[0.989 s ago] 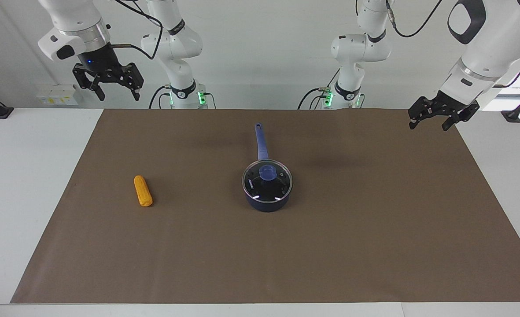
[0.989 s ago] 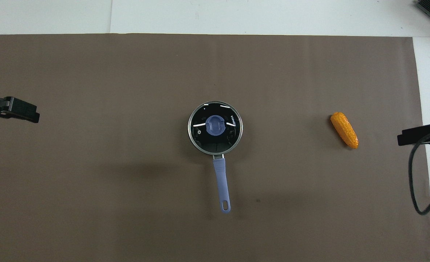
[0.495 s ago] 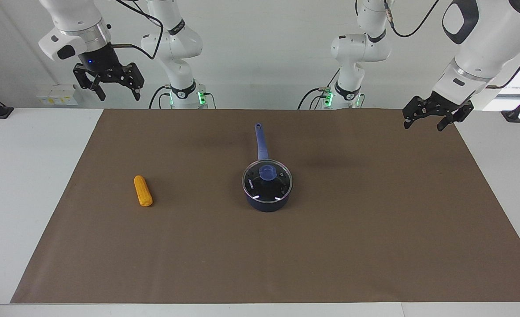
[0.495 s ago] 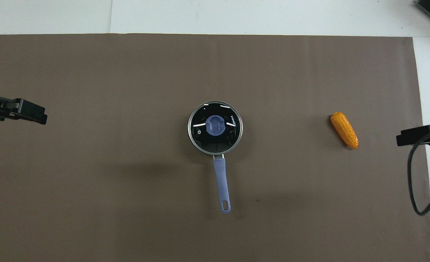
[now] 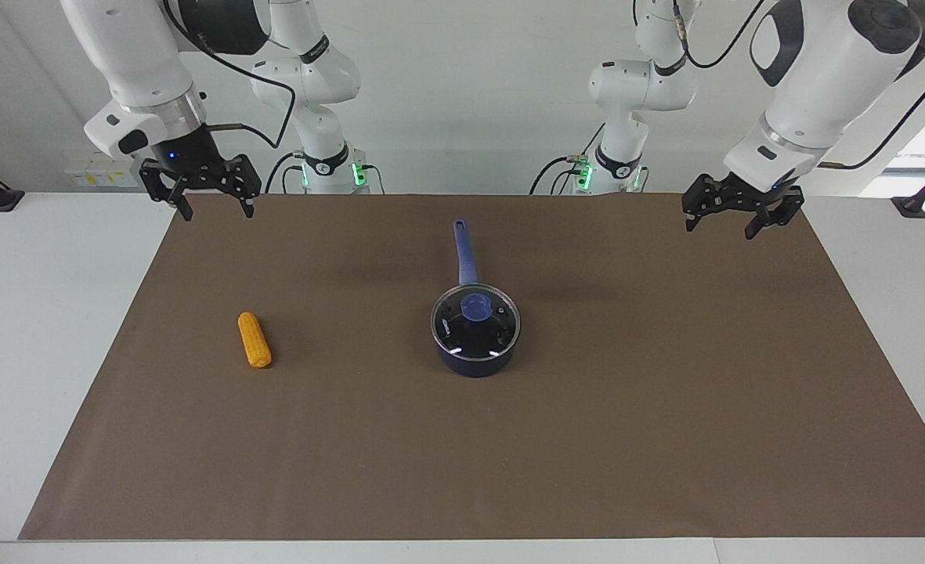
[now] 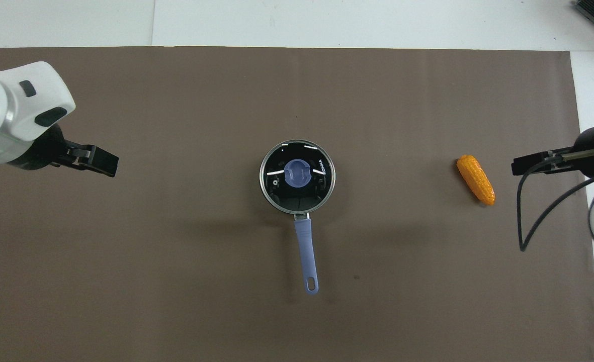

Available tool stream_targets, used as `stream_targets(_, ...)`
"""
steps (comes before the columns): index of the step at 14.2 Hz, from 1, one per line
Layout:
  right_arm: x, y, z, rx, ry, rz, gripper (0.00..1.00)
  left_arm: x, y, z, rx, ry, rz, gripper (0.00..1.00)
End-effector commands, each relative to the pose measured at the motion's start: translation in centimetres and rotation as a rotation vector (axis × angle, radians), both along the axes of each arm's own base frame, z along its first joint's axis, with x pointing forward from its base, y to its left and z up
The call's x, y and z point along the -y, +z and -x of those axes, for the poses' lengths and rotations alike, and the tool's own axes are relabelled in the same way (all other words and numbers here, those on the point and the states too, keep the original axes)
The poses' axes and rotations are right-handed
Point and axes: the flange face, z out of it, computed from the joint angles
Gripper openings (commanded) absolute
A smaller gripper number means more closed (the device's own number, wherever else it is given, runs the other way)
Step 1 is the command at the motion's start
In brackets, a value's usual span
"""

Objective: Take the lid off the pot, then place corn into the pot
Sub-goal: 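Reach the left gripper to the lid knob while the right gripper reaches the corn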

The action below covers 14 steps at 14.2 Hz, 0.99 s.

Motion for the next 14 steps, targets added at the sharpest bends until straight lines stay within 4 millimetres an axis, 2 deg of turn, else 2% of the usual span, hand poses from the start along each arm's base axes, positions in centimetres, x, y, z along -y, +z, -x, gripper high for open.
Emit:
stream_targets(1,0.3,-4.0,-2.3,-0.023,0.06,0.003,1.0,4.2,-2.0,0.1,0.028,0.042,-0.001,1.0)
stream_targets(3,-0.1,-7.5,-4.2,-0.017,0.095,0.01,1.0,9.1,-4.5,-0.1,0.037,0.09,-0.005,1.0)
stream_targets(4,-0.4,-9.1,-5.1,-0.003,0.1,0.013,1.0,10.6,-5.5,-0.2,0.04,0.101,-0.006,1.0)
stream_targets(7,-0.6,-12.1,-6.8,0.03,0.107,0.022,1.0,16.5,-9.5,-0.1,0.045,0.154,-0.025,1.0)
stream_targets(10,-0.4,-15.2,-6.9,0.009,0.107,0.024,1.0,20.9,-11.8,0.2,0.075,0.22,-0.011,1.0)
stream_targets(11,-0.2,-16.3,-6.6,0.006,0.11,0.024,1.0,23.2,-13.1,0.5,0.071,0.245,-0.014,1.0)
stream_targets(12,0.4,-17.8,-6.2,-0.005,0.137,0.026,1.0,25.7,-13.5,0.0,0.102,0.288,0.008,1.0)
stream_targets(13,1.2,-18.8,-6.1,-0.005,0.177,0.029,1.0,27.0,-13.5,-0.5,0.114,0.308,0.012,1.0)
stream_targets(14,2.5,-19.4,-5.9,-0.008,0.207,0.032,1.0,28.6,-14.2,-0.3,0.118,0.299,0.008,1.0)
